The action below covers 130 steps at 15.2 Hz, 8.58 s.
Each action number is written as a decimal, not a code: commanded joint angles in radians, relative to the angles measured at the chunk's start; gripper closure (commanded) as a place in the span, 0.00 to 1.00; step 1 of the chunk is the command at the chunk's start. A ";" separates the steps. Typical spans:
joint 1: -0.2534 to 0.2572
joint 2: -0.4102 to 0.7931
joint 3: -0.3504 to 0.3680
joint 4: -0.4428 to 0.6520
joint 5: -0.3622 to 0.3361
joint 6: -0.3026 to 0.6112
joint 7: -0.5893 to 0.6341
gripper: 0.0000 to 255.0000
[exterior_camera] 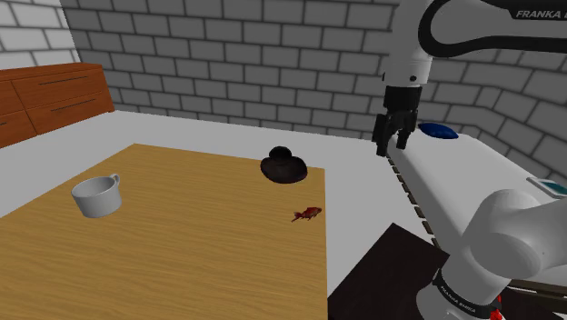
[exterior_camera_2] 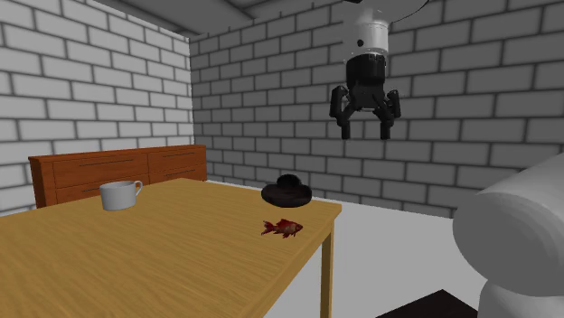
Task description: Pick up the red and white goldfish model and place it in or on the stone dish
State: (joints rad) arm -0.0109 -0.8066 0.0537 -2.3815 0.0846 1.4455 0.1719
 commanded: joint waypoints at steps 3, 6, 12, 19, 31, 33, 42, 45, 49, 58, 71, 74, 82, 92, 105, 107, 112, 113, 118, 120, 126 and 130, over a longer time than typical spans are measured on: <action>0.037 0.050 -0.012 -0.020 -0.019 0.072 -0.103 0.00; 0.093 0.130 -0.026 -0.041 -0.044 0.179 -0.252 0.00; 0.198 0.299 -0.036 -0.059 -0.077 0.385 -0.538 0.00; 0.310 0.490 -0.021 -0.061 -0.098 0.608 -0.849 0.00; 0.361 0.638 -0.001 -0.118 -0.113 0.831 -1.001 0.00; 0.361 0.638 -0.002 -0.118 -0.113 0.831 -1.001 0.00; 0.361 0.638 -0.002 -0.117 -0.113 0.831 -1.001 1.00; 0.361 0.638 -0.002 -0.117 -0.113 0.831 -1.001 1.00; 0.361 0.629 -0.002 -0.112 -0.112 0.816 -1.002 1.00; 0.363 0.557 -0.003 -0.051 -0.106 0.683 -1.009 1.00; 0.364 0.489 -0.006 0.067 -0.101 0.498 -1.017 1.00; 0.364 0.480 -0.006 0.098 -0.101 0.456 -1.018 1.00; 0.355 0.493 -0.019 0.195 -0.106 0.374 -1.038 1.00; 0.282 0.787 -0.119 0.511 -0.128 0.358 -1.205 1.00; 0.221 1.044 -0.166 0.760 -0.104 0.369 -1.316 1.00; 0.221 1.047 -0.166 0.737 -0.104 0.395 -1.315 1.00; 0.221 1.059 -0.165 0.682 -0.103 0.462 -1.313 1.00; 0.221 1.059 -0.165 0.681 -0.103 0.462 -1.313 1.00; 0.221 1.059 -0.165 0.682 -0.103 0.462 -1.313 1.00; 0.221 1.059 -0.165 0.682 -0.103 0.462 -1.313 1.00; 0.221 1.059 -0.165 0.682 -0.103 0.462 -1.313 0.00; 0.223 1.049 -0.165 0.795 -0.104 0.339 -1.313 0.00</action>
State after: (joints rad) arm 0.2106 0.2505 -0.1116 -1.6019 -0.0180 1.8091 -1.1430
